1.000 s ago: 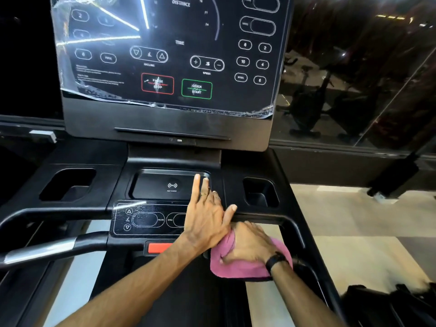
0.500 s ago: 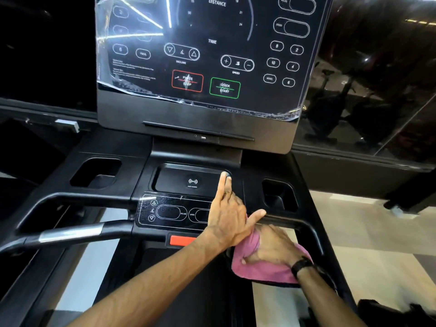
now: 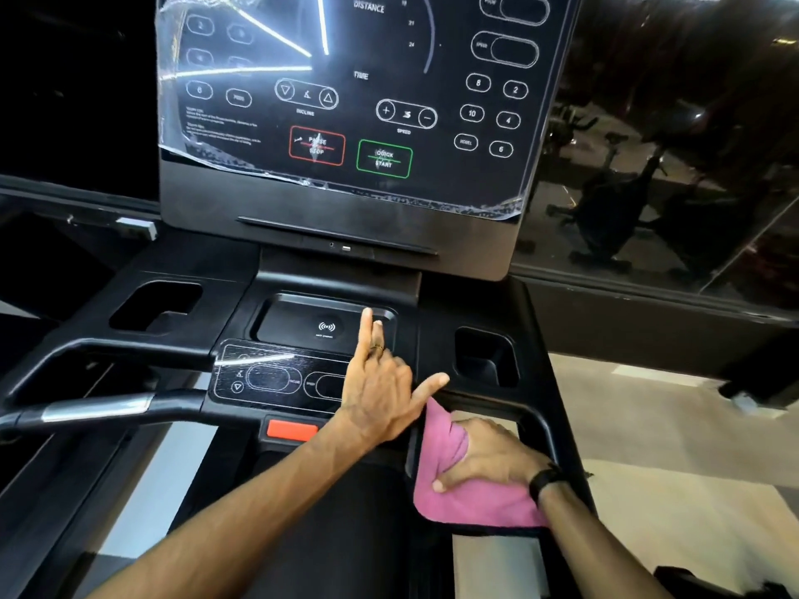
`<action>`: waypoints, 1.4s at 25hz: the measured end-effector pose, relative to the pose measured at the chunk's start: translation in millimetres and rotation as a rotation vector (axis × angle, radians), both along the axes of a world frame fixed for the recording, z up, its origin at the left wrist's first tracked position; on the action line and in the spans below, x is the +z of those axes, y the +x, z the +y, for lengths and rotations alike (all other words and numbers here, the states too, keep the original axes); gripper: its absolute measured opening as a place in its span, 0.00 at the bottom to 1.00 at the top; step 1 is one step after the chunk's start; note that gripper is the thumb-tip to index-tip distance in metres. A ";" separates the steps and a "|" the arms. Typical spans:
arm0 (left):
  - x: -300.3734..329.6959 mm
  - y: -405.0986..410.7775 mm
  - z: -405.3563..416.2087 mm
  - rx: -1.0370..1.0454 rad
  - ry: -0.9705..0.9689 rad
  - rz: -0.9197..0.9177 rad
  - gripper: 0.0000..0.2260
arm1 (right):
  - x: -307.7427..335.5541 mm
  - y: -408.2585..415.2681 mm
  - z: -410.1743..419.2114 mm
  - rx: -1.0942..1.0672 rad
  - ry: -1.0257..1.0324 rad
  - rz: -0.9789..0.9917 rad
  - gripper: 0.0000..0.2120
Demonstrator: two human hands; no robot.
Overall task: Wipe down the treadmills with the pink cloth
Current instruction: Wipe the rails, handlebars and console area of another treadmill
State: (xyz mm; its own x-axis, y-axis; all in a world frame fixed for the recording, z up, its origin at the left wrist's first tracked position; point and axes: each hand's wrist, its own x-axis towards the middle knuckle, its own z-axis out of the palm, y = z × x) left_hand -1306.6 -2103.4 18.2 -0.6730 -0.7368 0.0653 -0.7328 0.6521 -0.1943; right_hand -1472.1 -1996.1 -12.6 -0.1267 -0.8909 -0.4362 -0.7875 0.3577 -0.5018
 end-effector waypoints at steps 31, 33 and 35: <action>-14.0 184.5 -68.5 0.521 -0.101 0.968 0.33 | -6.1 147.0 -85.9 0.155 -0.987 0.806 0.18; -24.7 194.0 -66.0 0.545 -0.096 0.965 0.33 | 1.2 188.4 -109.7 0.248 -0.965 0.810 0.21; -27.7 205.2 -65.4 0.566 -0.098 0.970 0.33 | 7.7 246.8 -140.8 0.315 -0.937 0.757 0.17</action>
State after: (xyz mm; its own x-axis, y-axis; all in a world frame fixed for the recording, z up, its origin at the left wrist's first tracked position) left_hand -1101.4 -2168.9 -9.4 0.1231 -0.8827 0.4535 -0.7873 0.1914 0.5862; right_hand -1225.3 -2136.9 -4.9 0.2063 -0.8566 0.4730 -0.9765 -0.1495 0.1551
